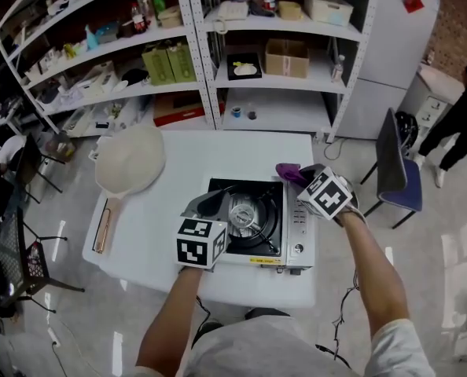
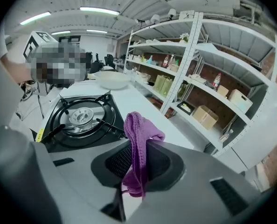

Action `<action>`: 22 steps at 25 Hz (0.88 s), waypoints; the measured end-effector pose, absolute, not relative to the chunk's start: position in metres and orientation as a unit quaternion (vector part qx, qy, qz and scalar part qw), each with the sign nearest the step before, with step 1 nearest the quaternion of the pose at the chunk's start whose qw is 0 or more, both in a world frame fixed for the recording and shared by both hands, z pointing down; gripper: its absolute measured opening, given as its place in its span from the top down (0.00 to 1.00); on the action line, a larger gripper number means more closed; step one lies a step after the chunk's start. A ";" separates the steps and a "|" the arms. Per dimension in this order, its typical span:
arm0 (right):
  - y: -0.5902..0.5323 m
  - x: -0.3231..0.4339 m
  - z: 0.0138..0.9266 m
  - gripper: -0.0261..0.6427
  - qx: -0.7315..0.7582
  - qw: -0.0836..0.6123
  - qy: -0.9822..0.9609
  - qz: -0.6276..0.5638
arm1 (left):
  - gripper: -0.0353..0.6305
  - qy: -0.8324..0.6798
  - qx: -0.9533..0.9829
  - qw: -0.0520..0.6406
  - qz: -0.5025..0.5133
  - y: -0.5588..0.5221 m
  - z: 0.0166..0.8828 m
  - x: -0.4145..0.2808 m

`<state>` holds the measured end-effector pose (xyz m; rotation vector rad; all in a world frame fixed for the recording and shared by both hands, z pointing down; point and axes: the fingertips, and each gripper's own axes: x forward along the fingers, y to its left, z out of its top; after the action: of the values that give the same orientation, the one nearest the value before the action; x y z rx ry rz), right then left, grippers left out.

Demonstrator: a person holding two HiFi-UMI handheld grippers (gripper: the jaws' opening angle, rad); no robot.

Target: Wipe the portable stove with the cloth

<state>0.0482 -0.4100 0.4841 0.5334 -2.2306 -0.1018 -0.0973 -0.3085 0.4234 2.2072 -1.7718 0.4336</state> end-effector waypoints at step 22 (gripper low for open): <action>-0.357 0.066 0.497 0.87 0.276 0.416 -0.866 0.013 | 0.94 -0.567 0.795 0.143 0.159 -0.268 0.431 -0.100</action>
<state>0.0655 -0.3572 0.4971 0.6918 -2.1748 0.0330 -0.1003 -0.2680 0.4313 2.2941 -1.6368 0.4590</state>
